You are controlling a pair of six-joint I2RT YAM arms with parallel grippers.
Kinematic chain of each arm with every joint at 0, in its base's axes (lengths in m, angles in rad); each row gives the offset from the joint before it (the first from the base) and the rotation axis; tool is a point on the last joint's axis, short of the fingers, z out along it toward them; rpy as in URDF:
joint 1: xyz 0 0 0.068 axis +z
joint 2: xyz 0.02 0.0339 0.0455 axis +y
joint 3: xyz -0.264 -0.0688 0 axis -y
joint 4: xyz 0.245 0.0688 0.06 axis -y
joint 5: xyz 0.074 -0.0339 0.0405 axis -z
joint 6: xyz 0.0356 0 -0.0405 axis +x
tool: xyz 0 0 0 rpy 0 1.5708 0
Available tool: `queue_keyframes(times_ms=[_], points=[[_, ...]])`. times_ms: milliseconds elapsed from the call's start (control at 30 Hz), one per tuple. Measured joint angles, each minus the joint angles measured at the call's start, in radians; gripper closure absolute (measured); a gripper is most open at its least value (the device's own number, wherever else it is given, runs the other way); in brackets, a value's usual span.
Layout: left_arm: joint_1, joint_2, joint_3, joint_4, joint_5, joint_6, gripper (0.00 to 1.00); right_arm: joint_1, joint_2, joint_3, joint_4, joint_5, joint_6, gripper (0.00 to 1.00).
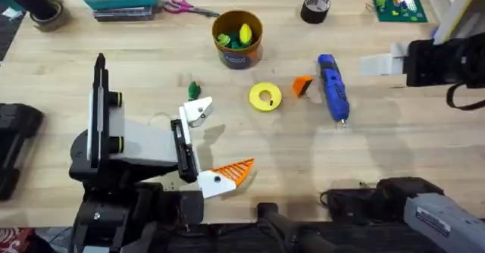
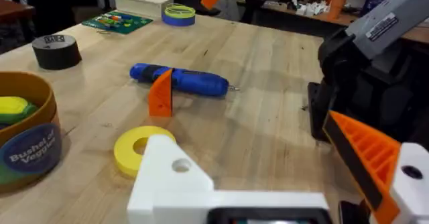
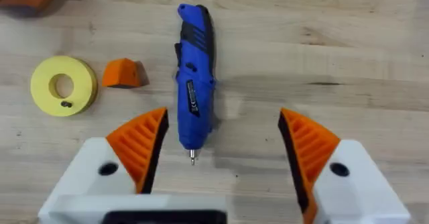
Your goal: Pick up the gripper from the table and insert it into the empty holder that is missing its gripper. Then pick up a screw, insert it into the mounting hole, and use the screwdriver to tighten it. Finally, clean up the table by picking up the vegetable and placing it into the bucket.
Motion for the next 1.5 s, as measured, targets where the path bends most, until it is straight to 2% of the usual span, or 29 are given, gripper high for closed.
queue_keyframes(times_ms=[1500], points=[[0.0, 0.0, 0.0, 0.0, 0.0, 0.0, 0.016, 0.003, 0.0, 0.0, 0.004, -0.012, 0.009, 0.006]])
